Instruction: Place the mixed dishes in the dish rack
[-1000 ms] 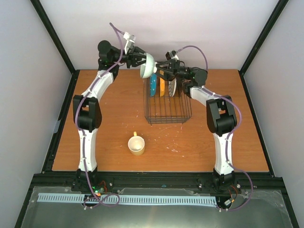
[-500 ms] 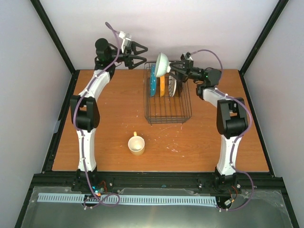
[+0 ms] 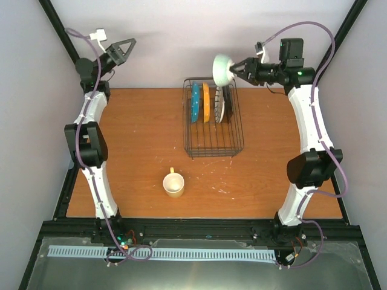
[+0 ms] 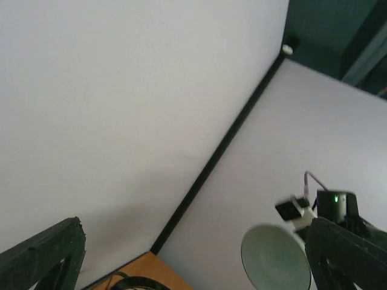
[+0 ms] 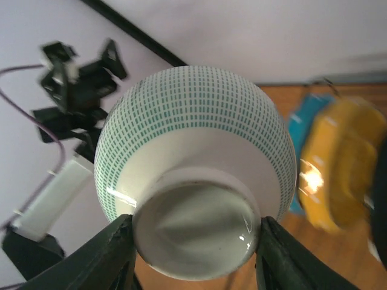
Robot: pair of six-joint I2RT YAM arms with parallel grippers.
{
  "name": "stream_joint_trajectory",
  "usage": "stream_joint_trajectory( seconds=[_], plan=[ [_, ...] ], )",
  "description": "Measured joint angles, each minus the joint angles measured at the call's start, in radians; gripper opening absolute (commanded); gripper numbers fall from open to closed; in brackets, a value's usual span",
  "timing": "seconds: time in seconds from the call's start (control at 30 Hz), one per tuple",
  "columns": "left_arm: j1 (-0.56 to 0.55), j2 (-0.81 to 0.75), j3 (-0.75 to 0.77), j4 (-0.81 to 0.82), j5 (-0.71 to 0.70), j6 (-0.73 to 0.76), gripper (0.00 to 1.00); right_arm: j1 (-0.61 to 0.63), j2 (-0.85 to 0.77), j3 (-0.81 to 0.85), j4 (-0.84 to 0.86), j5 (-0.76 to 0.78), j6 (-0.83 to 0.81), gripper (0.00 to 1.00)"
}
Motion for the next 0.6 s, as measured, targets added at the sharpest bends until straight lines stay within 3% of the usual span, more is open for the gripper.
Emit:
stream_joint_trajectory(
  seconds=[0.07, 0.13, 0.2, 0.27, 0.4, 0.5, 0.6],
  plan=[
    [0.040, 0.077, 0.013, 0.177, -0.005, -0.178, 1.00, 0.001, -0.014, 0.009, -0.190, 0.095, -0.116, 0.03],
    [0.060, 0.114, 0.013, 0.160, 0.007, -0.190, 1.00, 0.012, -0.013, 0.001, -0.312, 0.193, -0.187, 0.03],
    [0.060, 0.110, 0.014, -0.064, -0.022, -0.048, 1.00, 0.032, -0.014, -0.039, -0.415, 0.320, -0.240, 0.03],
    [0.037, 0.074, 0.050, -0.362, -0.138, 0.161, 1.00, 0.060, -0.013, -0.072, -0.490, 0.434, -0.269, 0.03],
    [-0.036, -0.011, 0.258, -0.882, -0.467, 0.561, 1.00, 0.133, -0.013, -0.101, -0.584, 0.636, -0.298, 0.03],
    [-0.088, -0.075, 0.407, -1.115, -0.718, 0.783, 1.00, 0.207, -0.013, -0.100, -0.615, 0.759, -0.308, 0.03],
    [-0.105, -0.190, 0.365, -1.236, -0.925, 0.929, 1.00, 0.277, -0.006, -0.087, -0.644, 0.832, -0.314, 0.03]
  ],
)
